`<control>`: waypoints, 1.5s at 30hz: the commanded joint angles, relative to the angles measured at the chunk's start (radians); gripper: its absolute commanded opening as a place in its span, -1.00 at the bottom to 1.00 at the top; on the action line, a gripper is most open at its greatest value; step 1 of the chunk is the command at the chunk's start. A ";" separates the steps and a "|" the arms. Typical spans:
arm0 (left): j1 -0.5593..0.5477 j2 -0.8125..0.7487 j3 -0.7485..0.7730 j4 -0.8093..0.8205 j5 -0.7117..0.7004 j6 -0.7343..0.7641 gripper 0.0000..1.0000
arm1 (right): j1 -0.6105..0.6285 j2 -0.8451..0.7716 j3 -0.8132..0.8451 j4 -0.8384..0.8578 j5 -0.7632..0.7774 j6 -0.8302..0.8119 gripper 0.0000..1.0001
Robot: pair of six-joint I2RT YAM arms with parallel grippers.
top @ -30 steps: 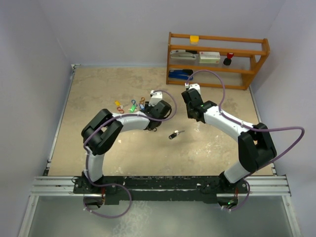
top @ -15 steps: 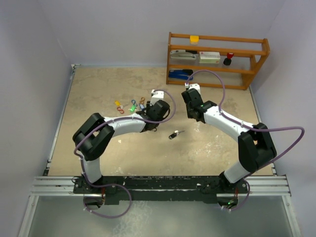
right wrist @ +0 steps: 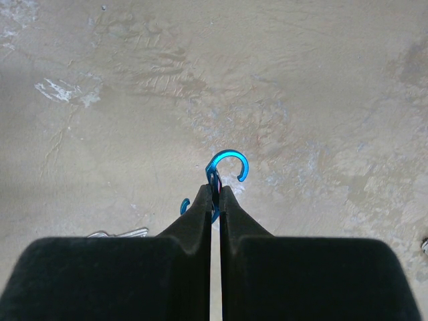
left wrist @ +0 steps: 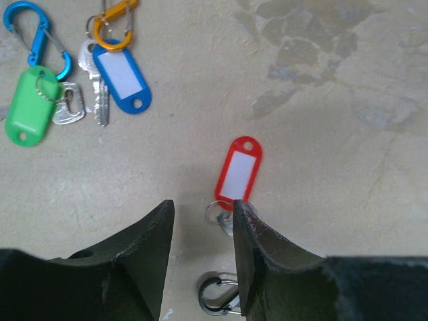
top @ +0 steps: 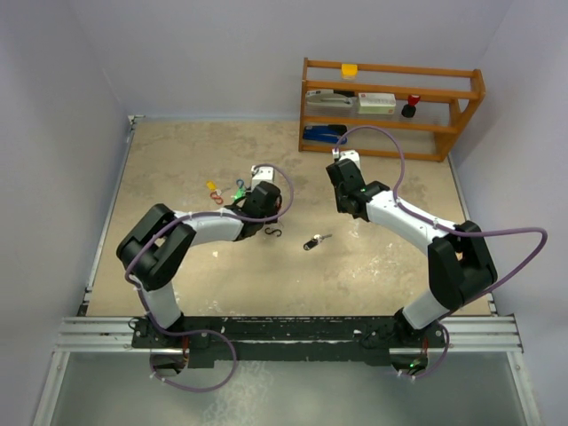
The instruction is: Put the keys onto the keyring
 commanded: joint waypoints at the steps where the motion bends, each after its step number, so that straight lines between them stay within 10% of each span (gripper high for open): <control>1: 0.007 -0.049 -0.025 0.144 0.109 -0.011 -0.24 | 0.005 -0.019 -0.001 0.023 -0.008 -0.009 -1.00; 45: 0.057 -0.002 -0.107 0.273 0.220 -0.056 -0.27 | 0.005 -0.014 -0.010 0.027 -0.010 -0.006 -1.00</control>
